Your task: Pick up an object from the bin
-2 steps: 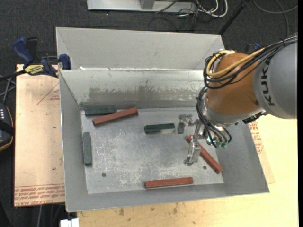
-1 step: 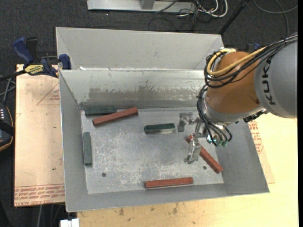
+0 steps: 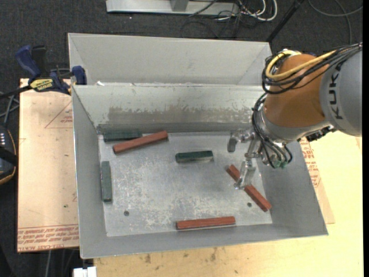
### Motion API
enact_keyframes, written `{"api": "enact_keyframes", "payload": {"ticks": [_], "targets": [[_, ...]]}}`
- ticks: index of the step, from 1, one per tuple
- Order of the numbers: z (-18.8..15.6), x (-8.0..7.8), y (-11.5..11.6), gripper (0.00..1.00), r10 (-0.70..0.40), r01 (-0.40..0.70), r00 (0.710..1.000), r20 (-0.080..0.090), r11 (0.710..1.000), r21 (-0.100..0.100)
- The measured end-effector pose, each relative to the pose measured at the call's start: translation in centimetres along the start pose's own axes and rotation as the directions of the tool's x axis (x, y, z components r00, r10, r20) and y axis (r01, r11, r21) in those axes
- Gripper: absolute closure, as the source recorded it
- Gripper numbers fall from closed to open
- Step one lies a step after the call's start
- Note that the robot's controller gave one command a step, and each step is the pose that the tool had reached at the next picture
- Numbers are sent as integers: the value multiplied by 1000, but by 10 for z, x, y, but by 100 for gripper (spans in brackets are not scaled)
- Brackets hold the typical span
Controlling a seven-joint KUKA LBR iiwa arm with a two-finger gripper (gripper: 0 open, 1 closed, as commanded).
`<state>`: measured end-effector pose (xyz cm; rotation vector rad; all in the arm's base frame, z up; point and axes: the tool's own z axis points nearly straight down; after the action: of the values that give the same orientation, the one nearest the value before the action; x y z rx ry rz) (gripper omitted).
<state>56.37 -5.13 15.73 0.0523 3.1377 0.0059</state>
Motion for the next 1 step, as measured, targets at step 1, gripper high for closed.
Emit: {"api": "enact_keyframes", "payload": {"ticks": [1], "targets": [[9, -12, -26, 100, -55, 55, 998, -2, 998, 3]]}}
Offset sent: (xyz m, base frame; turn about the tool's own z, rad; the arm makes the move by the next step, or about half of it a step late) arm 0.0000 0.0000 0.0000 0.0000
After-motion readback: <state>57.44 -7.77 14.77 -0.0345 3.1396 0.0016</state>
